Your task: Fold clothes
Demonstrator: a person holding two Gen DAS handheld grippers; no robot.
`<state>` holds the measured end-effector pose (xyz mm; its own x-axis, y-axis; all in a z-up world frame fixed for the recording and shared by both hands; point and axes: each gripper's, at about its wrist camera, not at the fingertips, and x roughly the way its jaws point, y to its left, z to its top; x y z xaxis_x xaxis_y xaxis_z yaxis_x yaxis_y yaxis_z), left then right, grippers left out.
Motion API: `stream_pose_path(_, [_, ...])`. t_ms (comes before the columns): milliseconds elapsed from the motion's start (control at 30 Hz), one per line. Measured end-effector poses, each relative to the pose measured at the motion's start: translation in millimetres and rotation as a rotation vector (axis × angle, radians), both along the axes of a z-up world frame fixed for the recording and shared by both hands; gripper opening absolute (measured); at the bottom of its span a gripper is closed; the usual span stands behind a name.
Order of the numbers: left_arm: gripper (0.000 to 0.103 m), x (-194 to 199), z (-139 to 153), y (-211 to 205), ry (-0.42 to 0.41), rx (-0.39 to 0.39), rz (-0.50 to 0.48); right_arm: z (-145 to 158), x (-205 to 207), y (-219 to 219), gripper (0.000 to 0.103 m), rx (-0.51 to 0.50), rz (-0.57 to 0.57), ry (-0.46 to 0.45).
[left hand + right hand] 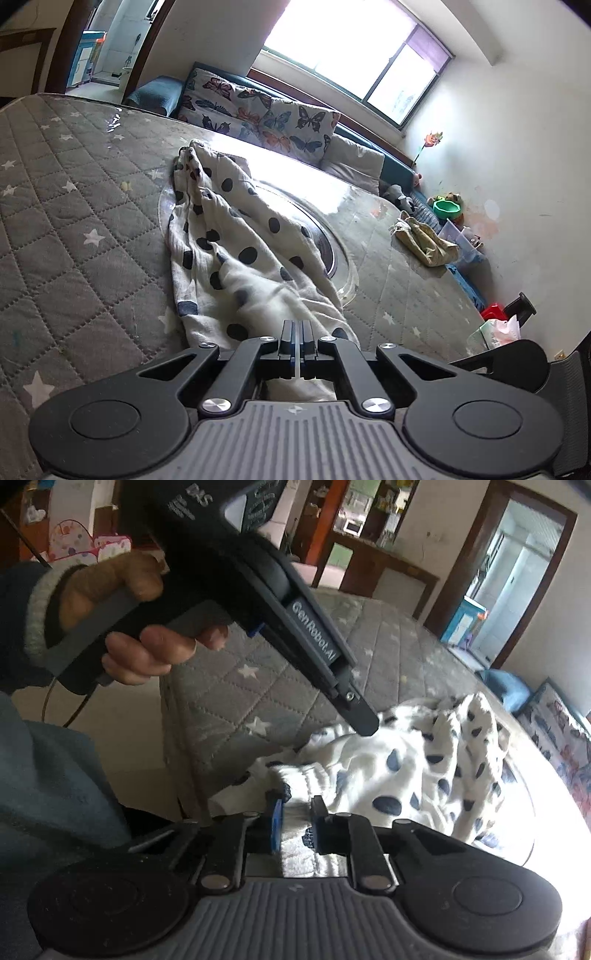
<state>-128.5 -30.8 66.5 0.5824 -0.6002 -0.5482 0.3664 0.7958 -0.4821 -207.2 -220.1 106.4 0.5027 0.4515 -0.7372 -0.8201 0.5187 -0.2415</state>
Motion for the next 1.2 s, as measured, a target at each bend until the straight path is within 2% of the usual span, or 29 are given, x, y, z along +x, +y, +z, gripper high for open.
stream_pose_path(133, [0.002,-1.3,1.6,0.3,-0.007,0.014,0.007,-0.6,0.5,-3.7,0.011,0.006,-0.015,-0.008])
stream_pose_path(167, [0.002,-4.3,1.2,1.3,0.002,0.014,0.001,-1.2,0.2,-3.9,0.014,0.007,-0.013,-0.002])
stream_pose_path(333, [0.004,-19.0,-0.6,6.2,0.047,0.016,-0.026,-0.5,-3.7,-5.8,0.016,-0.001,-0.002,-0.02])
stream_pose_path(400, [0.005,-24.9,-1.3,8.2,0.065,0.017,-0.037,0.2,-4.9,-6.8,0.022,-0.005,0.003,-0.027])
stream_pose_path(467, [0.013,-30.6,-2.3,9.8,0.084,0.018,-0.048,1.0,-6.2,-7.8,0.03,-0.009,0.008,-0.034])
stream_pose_path(633, [0.016,-34.6,-11.8,2.9,0.15,0.01,-0.062,-11.6,-10.2,-2.1,0.037,-0.011,0.016,-0.048])
stream_pose_path(833, [0.015,-30.1,-21.5,0.0,0.195,-0.006,-0.048,-15.1,-12.3,-3.0,0.038,-0.01,0.017,-0.056])
stream_pose_path(1000, [0.005,-31.5,-17.9,0.9,0.192,-0.021,-0.035,-21.8,-12.4,0.8,0.039,-0.015,0.005,-0.076])
stream_pose_path(1067, [0.002,-30.2,-15.3,1.3,0.201,-0.047,-0.032,-24.9,-13.5,3.6,0.045,-0.019,0.002,-0.089])
stream_pose_path(1200, [0.002,-26.3,-8.8,0.1,0.211,-0.087,-0.034,-30.9,-15.5,9.3,0.045,-0.027,-0.004,-0.114])
